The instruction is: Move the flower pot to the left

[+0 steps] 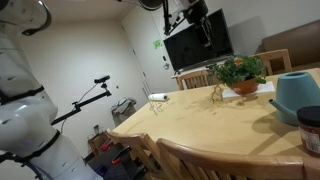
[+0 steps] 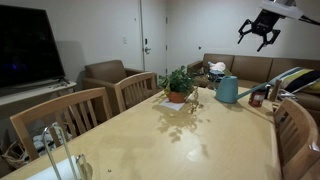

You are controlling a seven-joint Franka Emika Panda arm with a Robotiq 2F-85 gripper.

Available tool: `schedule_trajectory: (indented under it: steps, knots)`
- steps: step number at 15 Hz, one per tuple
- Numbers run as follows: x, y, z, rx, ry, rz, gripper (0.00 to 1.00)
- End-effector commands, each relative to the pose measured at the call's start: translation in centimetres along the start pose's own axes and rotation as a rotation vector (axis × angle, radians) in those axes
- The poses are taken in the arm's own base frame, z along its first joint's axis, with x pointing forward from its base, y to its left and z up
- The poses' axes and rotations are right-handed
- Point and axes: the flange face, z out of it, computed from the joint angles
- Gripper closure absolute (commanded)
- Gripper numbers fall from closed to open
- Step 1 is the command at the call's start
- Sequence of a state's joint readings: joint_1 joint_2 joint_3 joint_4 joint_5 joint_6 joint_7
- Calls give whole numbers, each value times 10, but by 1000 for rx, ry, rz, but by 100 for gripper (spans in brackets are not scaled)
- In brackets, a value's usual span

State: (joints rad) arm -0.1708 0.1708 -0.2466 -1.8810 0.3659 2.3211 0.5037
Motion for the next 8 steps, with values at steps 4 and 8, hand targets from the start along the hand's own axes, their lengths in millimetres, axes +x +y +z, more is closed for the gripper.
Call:
schedule_trajectory:
  steps: [4,8]
  knots:
    - [39,-14,71,-77,13,117,0]
    - [54,-28,109,-75,65,127,0]
